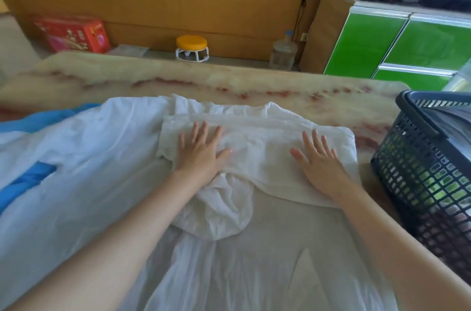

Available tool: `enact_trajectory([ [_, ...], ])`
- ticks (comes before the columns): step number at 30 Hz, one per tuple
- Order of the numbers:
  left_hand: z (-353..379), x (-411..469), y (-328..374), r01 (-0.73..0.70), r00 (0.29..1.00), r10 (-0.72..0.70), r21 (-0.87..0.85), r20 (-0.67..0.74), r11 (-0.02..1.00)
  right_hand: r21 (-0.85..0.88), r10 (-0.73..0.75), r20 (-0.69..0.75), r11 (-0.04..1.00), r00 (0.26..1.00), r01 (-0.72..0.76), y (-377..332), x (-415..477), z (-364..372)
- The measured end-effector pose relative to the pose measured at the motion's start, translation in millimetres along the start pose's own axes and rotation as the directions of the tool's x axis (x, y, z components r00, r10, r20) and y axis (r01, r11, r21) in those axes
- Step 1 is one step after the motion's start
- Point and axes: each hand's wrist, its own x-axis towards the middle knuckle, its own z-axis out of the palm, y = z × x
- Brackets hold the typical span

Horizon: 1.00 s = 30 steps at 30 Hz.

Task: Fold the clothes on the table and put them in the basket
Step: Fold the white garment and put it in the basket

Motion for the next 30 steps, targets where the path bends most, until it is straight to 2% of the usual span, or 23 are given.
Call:
enact_trajectory([
  [4, 15, 0, -30, -0.009, 0.998, 0.007, 0.047, 0.054, 0.999, -0.071, -0.020, -0.021, 0.997, 1.000, 0.019, -5, -2, 18],
  [7, 8, 5, -32, -0.035, 0.994, 0.039, -0.039, 0.100, 0.999, -0.062, 0.007, 0.061, 0.998, 0.998, -0.003, -7, -3, 11],
  [8, 5, 5, -34, -0.030, 0.996, 0.035, -0.068, 0.078, 0.997, -0.064, 0.022, 0.088, 0.998, 0.996, -0.017, -8, -3, 8],
  [10, -3, 2, -46, 0.015, 0.998, -0.019, -0.077, -0.052, 0.997, -0.129, 0.014, 0.085, 0.992, 0.996, -0.003, -22, -3, 3],
  [12, -8, -6, -63, 0.047, 0.994, -0.054, -0.083, -0.091, 0.995, -0.171, -0.086, 0.044, 0.981, 0.995, 0.092, -51, -7, 2],
  [14, -7, -15, -78, 0.032, 0.999, -0.032, -0.079, 0.013, 0.996, -0.059, -0.220, 0.036, 0.973, 0.975, 0.222, -93, -9, 3],
  [16, -4, -21, -88, -0.006, 0.998, 0.009, -0.056, 0.070, 0.998, 0.050, -0.317, 0.074, 0.948, 0.946, 0.314, -137, -10, 5],
  [18, 0, -23, -93, -0.025, 0.999, 0.027, -0.050, 0.046, 0.998, 0.051, -0.385, 0.155, 0.923, 0.910, 0.382, -167, -7, 14],
  [21, 4, -23, -92, -0.017, 1.000, 0.017, -0.025, 0.023, 1.000, -0.082, -0.354, 0.259, 0.919, 0.898, 0.386, -178, -1, 30],
  [25, 7, -20, -91, -0.013, 0.999, 0.014, -0.031, 0.033, 0.999, -0.017, -0.298, 0.223, 0.951, 0.928, 0.309, -176, 4, 38],
  [29, -23, -23, -97, -0.028, 0.987, 0.060, -0.211, 0.149, 0.977, -0.057, -0.282, 0.315, 0.947, 0.906, 0.315, -189, 4, 21],
  [30, -37, -27, -101, -0.038, 0.987, 0.077, -0.264, 0.138, 0.964, -0.029, -0.290, 0.315, 0.949, 0.903, 0.315, -196, 3, 12],
])
